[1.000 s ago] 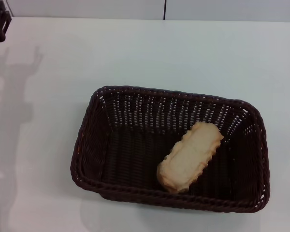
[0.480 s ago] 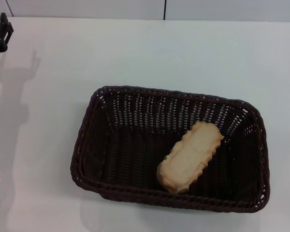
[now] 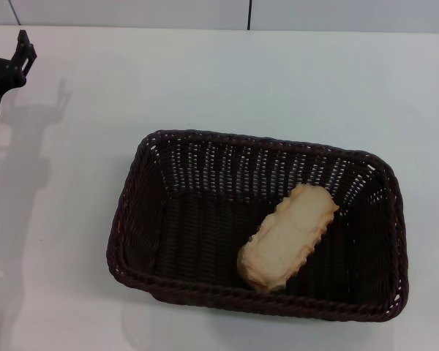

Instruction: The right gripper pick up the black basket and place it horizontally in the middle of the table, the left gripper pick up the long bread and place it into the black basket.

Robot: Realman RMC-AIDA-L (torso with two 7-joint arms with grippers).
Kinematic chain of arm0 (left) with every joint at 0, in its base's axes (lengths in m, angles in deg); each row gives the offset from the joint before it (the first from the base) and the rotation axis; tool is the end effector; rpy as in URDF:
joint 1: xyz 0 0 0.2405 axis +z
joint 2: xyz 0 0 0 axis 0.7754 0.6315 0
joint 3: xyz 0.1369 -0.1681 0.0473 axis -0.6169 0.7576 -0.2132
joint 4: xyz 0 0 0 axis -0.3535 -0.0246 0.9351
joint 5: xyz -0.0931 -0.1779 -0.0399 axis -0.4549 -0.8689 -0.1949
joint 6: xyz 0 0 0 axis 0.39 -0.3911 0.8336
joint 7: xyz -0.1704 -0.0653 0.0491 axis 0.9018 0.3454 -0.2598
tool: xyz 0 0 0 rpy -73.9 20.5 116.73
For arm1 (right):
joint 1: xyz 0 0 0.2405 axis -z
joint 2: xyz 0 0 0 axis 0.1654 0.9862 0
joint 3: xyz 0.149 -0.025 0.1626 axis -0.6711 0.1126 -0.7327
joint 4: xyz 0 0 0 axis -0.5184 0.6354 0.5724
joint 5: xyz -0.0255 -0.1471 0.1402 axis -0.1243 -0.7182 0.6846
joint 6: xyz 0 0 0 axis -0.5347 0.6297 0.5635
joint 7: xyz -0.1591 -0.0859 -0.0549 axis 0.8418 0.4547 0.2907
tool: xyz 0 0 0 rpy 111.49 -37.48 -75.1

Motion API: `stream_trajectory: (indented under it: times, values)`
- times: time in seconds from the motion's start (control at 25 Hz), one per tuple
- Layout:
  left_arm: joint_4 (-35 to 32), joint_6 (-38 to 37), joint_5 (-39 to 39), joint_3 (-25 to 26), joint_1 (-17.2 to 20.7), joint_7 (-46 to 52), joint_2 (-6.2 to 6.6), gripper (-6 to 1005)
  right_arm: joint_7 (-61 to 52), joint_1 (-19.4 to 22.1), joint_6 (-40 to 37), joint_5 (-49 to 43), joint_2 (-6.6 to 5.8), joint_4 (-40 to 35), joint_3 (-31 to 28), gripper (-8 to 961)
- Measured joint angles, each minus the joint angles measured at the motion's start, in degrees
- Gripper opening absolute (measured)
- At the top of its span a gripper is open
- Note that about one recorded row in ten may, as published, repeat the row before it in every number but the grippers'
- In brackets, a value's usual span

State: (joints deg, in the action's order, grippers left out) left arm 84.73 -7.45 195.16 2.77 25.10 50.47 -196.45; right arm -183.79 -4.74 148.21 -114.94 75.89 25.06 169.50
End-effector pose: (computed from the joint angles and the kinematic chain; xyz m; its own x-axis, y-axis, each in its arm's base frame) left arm -0.3079 0.3905 0.0366 0.7661 -0.0196 0.6425 0.6426 0.0467 -0.7648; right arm 0.4027 0.2246 0.1125 0.6847 0.1368 -0.7158 -0.6128 0.6397 -0.4640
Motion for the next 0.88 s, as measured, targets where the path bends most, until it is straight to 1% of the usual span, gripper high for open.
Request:
stream_trajectory:
  times: [0.44, 0.88]
  values:
    - [-0.1, 0.2, -0.5, 0.1, 0.0, 0.1, -0.06, 854, 0.0, -0.7, 0.6, 0.0, 0.08, 0.9, 0.0, 824]
    - [0.4, 0.2, -0.5, 0.1, 0.9, 0.1, -0.06, 854, 0.0, -0.9, 0.6, 0.1, 0.25, 1.1, -0.2, 824]
